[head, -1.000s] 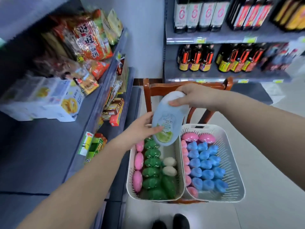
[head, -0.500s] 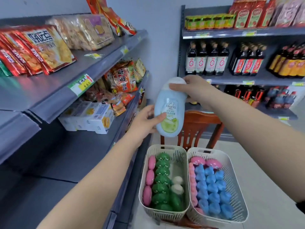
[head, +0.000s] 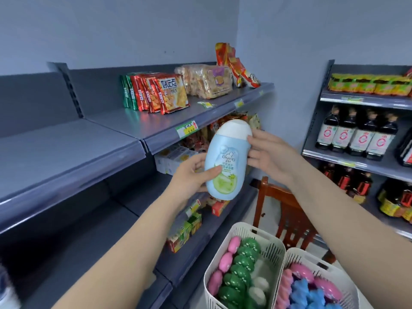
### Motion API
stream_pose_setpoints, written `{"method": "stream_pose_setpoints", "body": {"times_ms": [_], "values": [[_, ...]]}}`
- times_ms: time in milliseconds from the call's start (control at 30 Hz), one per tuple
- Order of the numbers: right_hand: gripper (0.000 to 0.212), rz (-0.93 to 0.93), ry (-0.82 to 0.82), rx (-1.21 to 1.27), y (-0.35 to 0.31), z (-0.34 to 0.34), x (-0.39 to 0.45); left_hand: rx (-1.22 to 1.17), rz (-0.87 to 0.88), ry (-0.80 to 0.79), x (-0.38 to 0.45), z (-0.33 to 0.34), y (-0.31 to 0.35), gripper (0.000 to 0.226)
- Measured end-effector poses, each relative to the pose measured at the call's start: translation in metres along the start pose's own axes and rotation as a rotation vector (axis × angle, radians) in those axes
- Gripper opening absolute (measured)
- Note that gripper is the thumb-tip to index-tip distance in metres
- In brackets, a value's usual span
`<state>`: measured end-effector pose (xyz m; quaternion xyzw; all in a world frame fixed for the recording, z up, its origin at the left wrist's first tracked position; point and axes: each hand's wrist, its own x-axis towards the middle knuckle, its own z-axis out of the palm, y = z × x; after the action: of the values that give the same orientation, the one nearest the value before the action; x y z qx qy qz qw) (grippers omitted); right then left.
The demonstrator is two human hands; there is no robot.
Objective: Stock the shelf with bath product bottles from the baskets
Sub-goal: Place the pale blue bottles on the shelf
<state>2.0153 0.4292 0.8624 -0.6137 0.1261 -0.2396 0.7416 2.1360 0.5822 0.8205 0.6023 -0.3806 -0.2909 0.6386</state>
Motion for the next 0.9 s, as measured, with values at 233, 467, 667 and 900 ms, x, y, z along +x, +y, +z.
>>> {"method": "stream_pose_setpoints", "body": {"times_ms": [233, 467, 667, 900], "values": [[0.024, -0.005, -0.235, 0.037, 0.004, 0.057, -0.004, 0.101, 0.012, 0.213, -0.071, -0.033, 0.024, 0.030], [0.022, -0.002, -0.454, 0.071, 0.013, 0.128, -0.021, 0.184, 0.011, 0.408, -0.150, -0.064, 0.045, 0.028], [0.022, -0.026, -0.608, 0.061, 0.008, 0.190, -0.035, 0.226, 0.036, 0.542, -0.206, -0.090, 0.066, 0.028], [0.026, -0.091, -0.708, 0.053, 0.003, 0.277, -0.055, 0.248, 0.094, 0.707, -0.268, -0.135, 0.091, 0.027]]}}
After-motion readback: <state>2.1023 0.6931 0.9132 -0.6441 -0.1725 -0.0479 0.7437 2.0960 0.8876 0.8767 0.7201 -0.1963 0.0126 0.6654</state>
